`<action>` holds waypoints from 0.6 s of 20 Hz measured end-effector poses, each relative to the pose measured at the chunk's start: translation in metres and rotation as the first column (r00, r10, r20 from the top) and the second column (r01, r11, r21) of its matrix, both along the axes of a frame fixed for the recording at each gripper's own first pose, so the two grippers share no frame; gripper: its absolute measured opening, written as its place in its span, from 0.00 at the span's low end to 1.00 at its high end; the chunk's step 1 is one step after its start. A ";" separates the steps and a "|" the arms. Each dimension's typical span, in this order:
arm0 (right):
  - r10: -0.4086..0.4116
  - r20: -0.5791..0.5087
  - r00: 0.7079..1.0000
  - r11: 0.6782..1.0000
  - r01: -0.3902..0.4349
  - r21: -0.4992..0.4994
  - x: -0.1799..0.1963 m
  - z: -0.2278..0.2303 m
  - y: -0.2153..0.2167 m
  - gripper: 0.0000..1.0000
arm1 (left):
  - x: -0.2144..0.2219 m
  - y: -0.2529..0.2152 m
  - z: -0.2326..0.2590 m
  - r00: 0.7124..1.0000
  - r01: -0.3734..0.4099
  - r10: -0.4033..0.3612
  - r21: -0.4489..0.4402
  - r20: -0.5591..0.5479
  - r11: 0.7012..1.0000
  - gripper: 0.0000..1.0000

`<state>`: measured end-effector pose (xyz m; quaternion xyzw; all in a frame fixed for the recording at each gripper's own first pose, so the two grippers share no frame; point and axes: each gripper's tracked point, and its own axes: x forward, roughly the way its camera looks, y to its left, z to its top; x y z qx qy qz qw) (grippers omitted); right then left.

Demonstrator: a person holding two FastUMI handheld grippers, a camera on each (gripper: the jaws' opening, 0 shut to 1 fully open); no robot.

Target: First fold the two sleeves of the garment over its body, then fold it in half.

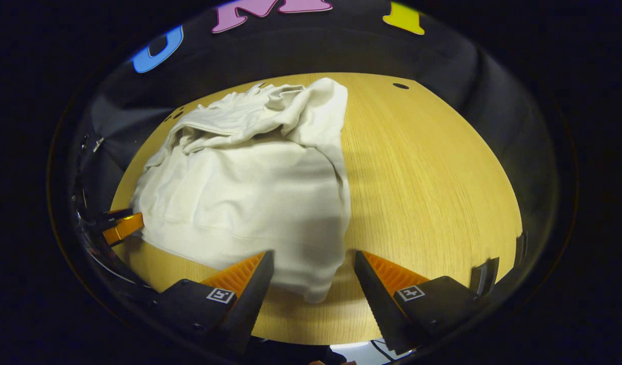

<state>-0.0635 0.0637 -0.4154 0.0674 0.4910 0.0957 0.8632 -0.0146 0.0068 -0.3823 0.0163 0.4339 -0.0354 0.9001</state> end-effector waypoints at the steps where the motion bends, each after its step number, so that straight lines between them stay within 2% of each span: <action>1: 0.020 -0.009 1.000 1.000 -0.020 -0.019 -0.005 0.002 0.002 0.99 | 0.000 -0.001 0.001 1.000 -0.004 0.004 -0.002 0.017 1.000 0.90; 4: 0.033 -0.014 0.999 0.999 -0.033 -0.006 -0.003 0.003 0.005 0.99 | -0.002 -0.004 -0.002 0.999 0.043 -0.043 0.005 0.014 0.999 0.89; 5: 0.058 -0.002 0.998 0.998 -0.058 0.002 -0.002 0.002 0.009 0.86 | -0.003 -0.008 -0.004 0.997 0.075 -0.075 -0.010 -0.001 0.997 0.87; 6: 0.112 -0.003 0.994 0.993 -0.112 0.048 -0.004 0.004 0.020 0.80 | -0.002 -0.012 -0.002 0.995 0.103 -0.104 -0.030 -0.014 0.994 0.69; 8: 0.127 -0.020 0.992 0.987 -0.125 0.102 -0.002 0.004 0.029 0.12 | -0.001 -0.013 0.001 0.993 0.106 -0.109 -0.068 -0.036 0.992 0.31; 9: 0.152 -0.018 0.988 0.984 -0.149 0.098 -0.007 0.007 0.027 0.09 | -0.004 -0.014 0.004 0.993 0.108 -0.113 -0.090 -0.047 0.990 0.13; 10: 0.174 -0.014 0.985 0.982 -0.172 0.082 -0.010 0.007 0.024 0.10 | -0.009 -0.013 0.004 0.991 0.112 -0.119 -0.102 -0.064 0.988 0.06; 12: 0.215 0.000 0.977 0.974 -0.215 0.074 -0.010 0.014 0.023 0.09 | -0.017 -0.013 0.008 0.988 0.126 -0.136 -0.118 -0.074 0.985 0.06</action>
